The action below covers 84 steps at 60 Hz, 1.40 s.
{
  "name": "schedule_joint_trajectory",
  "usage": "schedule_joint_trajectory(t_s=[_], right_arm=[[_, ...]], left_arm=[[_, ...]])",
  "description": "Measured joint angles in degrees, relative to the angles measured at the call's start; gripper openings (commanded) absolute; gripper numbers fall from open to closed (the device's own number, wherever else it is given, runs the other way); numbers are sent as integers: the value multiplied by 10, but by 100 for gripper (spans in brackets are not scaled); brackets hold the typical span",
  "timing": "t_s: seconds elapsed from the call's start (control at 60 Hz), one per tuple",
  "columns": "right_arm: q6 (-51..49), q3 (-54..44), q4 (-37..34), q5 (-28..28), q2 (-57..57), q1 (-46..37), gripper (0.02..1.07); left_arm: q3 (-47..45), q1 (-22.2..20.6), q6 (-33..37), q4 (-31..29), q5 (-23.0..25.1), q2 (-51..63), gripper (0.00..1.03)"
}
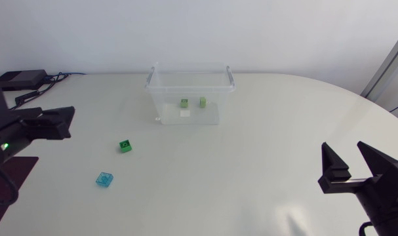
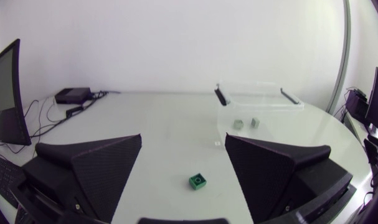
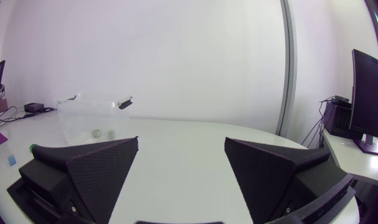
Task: Place the duplo bricks in the container
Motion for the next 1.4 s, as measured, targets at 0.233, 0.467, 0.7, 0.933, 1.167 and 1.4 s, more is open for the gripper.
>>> schedule_joint_trajectory(t_s=[0.233,0.467,0.7,0.933,1.167,1.4], right_arm=[[0,0,0,0,0,0,102],[0,0,0,0,-1,0,102],[0,0,0,0,-2,0,102],[0,0,0,0,-2,0,102],[0,0,0,0,-2,0,102],[0,0,0,0,-2,0,102]], left_arm=[[154,0,-16,-192,-2,236,94],[257,0,17,-309,-2,434,95],[257,0,54,-323,-2,530,95],[243,-20,97,-329,-2,552,95],[215,-53,120,-331,-2,568,95],[200,-48,137,-328,-1,587,85]])
